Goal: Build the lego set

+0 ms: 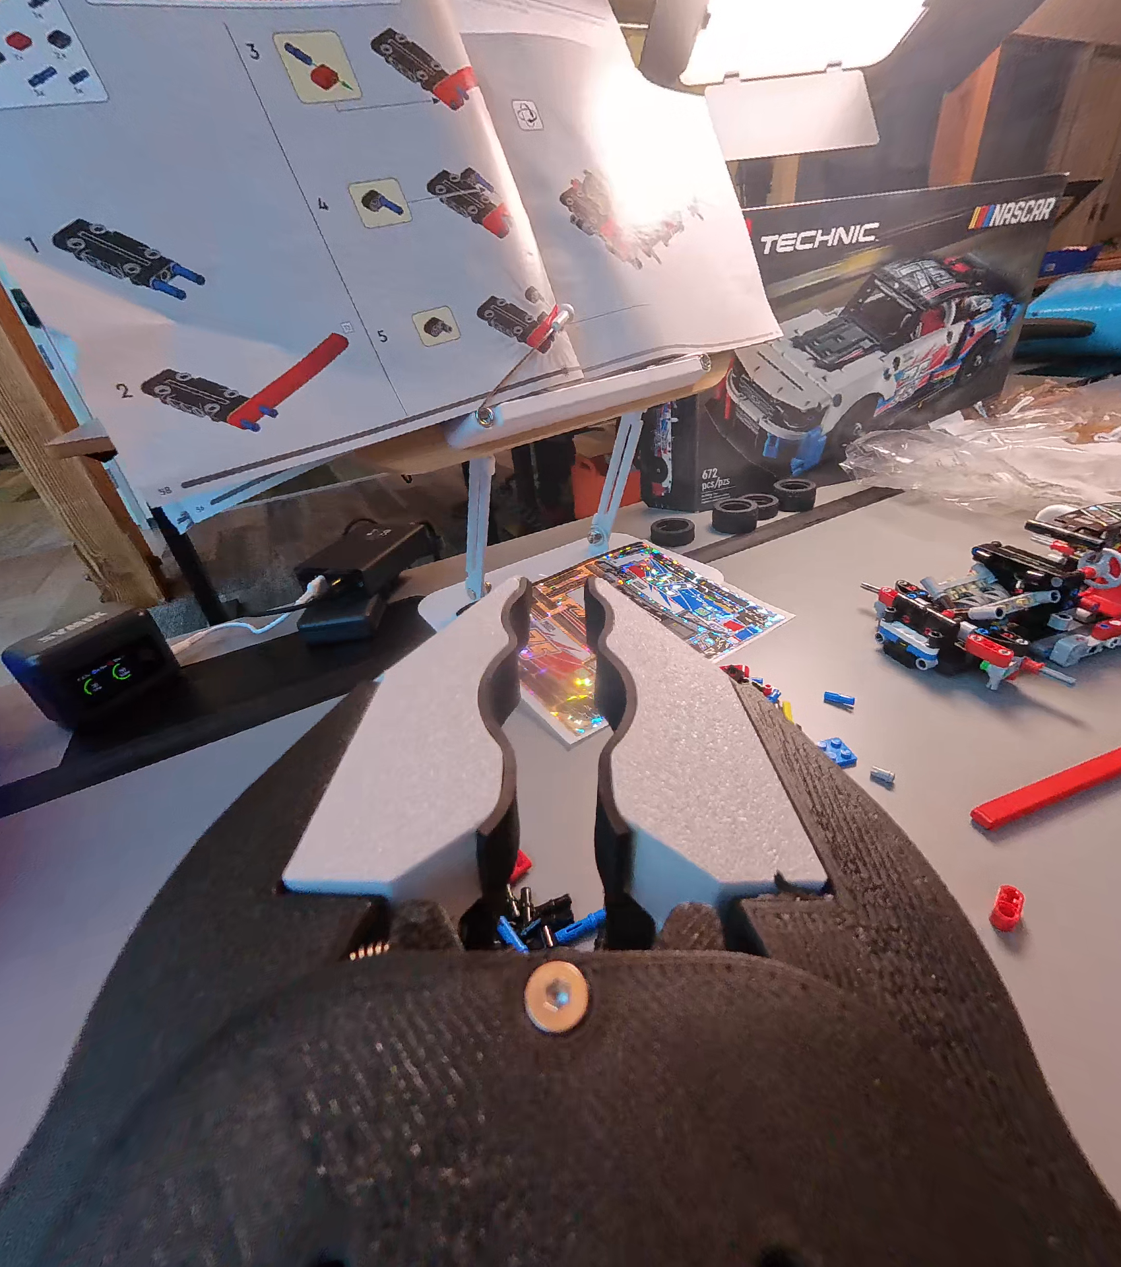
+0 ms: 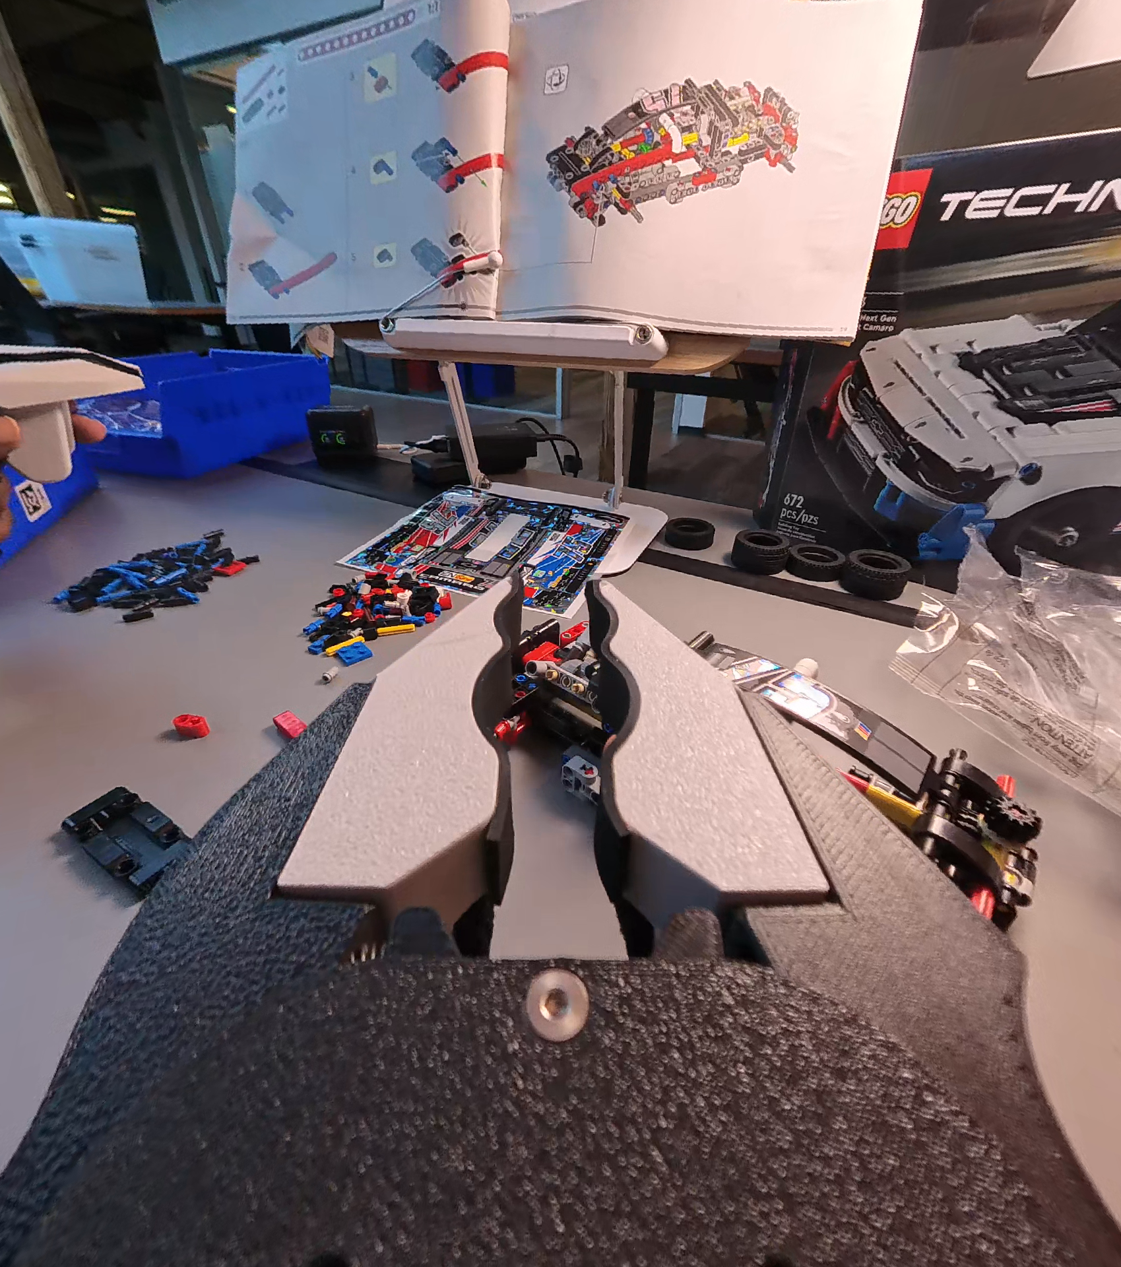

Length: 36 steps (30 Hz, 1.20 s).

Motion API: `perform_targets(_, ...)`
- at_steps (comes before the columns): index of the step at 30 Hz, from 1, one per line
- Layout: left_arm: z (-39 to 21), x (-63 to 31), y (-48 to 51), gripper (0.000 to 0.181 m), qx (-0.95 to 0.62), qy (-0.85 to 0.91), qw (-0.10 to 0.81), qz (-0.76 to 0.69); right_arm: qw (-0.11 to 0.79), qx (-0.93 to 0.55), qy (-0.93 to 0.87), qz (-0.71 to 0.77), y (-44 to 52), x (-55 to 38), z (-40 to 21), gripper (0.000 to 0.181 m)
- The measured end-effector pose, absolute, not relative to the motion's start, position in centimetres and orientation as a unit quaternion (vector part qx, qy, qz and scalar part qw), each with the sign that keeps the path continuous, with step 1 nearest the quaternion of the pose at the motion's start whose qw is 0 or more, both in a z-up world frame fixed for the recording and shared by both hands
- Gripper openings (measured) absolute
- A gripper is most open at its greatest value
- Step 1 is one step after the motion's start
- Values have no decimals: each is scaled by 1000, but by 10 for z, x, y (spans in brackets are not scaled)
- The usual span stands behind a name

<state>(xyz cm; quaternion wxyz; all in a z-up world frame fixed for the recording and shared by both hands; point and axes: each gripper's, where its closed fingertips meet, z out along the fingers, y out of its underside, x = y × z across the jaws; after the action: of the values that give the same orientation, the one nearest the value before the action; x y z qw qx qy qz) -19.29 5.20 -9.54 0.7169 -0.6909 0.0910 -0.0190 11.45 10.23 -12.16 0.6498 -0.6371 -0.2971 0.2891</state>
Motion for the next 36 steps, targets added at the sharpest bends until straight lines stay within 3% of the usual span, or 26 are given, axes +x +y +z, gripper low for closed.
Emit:
perform_targets(4, -92, -201, 52, 9, -690, 78, 719, -20, 645, -640, -306, 283, 101, 109, -126, 0)
perform_targets(7, -86, -207, 52, 0, -686, 71, 724, -10, 645, -641, -312, 276, 101, 106, -128, 0)
perform_targets(14, -68, -216, 52, 0, -674, 62, 736, 9, 642, -645, -302, 284, 101, 108, -127, 0)
perform_targets(27, 58, -284, 135, 0, -631, 49, 772, 64, 638, -652, -298, 281, 101, 112, -128, 0)
perform_targets(36, 67, -330, 200, 0, -660, 18, 746, 88, 634, -662, -289, 277, 106, 117, -131, 0)
